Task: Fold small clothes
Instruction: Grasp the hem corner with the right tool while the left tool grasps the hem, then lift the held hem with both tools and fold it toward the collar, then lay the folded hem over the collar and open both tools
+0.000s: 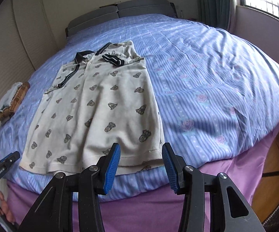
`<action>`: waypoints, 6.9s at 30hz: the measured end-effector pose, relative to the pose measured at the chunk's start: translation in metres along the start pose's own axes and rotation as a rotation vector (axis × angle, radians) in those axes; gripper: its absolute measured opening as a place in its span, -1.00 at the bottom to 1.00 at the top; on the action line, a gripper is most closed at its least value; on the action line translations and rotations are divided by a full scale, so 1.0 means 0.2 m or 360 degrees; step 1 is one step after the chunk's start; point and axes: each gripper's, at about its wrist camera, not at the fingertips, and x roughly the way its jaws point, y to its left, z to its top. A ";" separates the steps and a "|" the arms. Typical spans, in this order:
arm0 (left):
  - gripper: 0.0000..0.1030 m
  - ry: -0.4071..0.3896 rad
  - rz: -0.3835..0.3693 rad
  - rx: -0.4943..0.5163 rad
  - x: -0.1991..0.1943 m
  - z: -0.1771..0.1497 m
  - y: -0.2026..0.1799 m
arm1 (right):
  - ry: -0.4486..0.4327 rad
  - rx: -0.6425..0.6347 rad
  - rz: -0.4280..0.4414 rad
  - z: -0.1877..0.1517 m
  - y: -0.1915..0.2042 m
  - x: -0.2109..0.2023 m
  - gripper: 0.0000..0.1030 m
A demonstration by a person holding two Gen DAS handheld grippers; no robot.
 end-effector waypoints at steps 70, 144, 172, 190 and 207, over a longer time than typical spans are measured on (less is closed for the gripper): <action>-0.86 0.0086 -0.0140 -0.0195 -0.02 0.04 -0.01 | 0.0017 0.0314 0.0130 0.06 -0.16 -0.01 -0.89; 0.03 0.0023 -0.0195 0.0267 1.28 1.53 -0.50 | 0.0052 -0.0405 0.0315 1.32 0.77 1.33 -0.12; 0.02 -0.0068 -0.0153 0.0090 1.39 1.73 -0.33 | 0.0003 -0.0350 0.0252 1.56 0.57 1.44 -0.12; 0.02 -0.0121 -0.0136 0.0101 1.38 1.71 -0.32 | -0.0041 -0.0276 0.0205 1.44 0.37 1.21 -0.12; 0.03 -0.0154 -0.0134 0.0113 1.36 1.72 -0.31 | -0.0097 -0.0234 0.0065 1.72 0.45 1.49 -0.13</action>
